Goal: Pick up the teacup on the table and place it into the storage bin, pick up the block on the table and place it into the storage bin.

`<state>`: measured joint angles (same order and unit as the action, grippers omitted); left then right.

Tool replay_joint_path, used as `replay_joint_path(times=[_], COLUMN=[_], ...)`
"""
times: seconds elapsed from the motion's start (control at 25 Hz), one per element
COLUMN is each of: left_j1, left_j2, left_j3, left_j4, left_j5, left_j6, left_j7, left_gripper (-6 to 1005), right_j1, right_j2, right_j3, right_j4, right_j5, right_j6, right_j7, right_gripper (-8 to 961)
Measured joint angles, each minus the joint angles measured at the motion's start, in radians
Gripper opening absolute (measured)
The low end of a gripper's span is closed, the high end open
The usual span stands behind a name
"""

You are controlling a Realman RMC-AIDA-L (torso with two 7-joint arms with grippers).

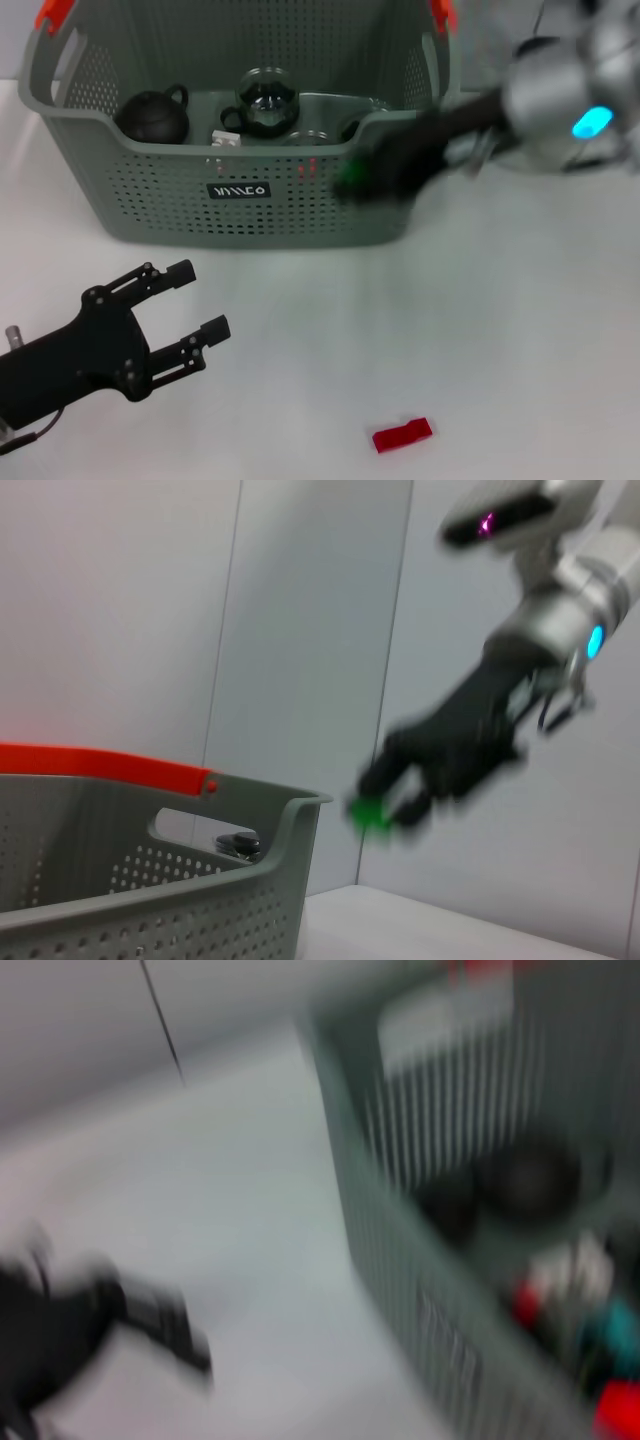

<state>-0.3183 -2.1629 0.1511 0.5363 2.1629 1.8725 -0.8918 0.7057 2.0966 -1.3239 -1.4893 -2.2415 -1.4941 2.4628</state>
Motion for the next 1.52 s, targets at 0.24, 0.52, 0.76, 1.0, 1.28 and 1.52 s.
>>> replay_joint_path(times=[0.24,0.52,0.76,1.0,1.28,1.52], left_j1=[-0.006,-0.007,-0.007,-0.005,-0.001,0.0], left_j2=[0.0,0.0,0.0,0.0,0.0,0.0], left_j3=[-0.003,-0.002,-0.002,-0.002,-0.002,-0.014], left_j4=[0.001,0.001,0.001,0.001,0.001,0.001], left_j5=[0.0,0.0,0.0,0.0,0.0,0.0], left_j6=[0.001,0.002,0.002,0.002,0.004,0.005], left_j7=[0.0,-0.001,-0.003,-0.001,0.0,0.0], left_gripper=[763,763,763,763,763,763], right_j1=[0.051,0.334,0.527,0.544,0.361,0.018], right_j2=[-0.001,-0.002,-0.009,0.0,0.0,-0.043], right_j3=[0.143,0.125,0.125,0.109,0.127,0.153], right_j4=[-0.065,0.471,0.876,0.898,0.569,0.139], right_j5=[0.065,-0.095,-0.11,-0.155,-0.024,0.316], right_j6=[0.117,0.422,0.619,0.628,0.466,0.061], right_j7=[-0.013,-0.03,-0.086,-0.075,-0.091,-0.276], right_gripper=[467,479,489,500,612,743])
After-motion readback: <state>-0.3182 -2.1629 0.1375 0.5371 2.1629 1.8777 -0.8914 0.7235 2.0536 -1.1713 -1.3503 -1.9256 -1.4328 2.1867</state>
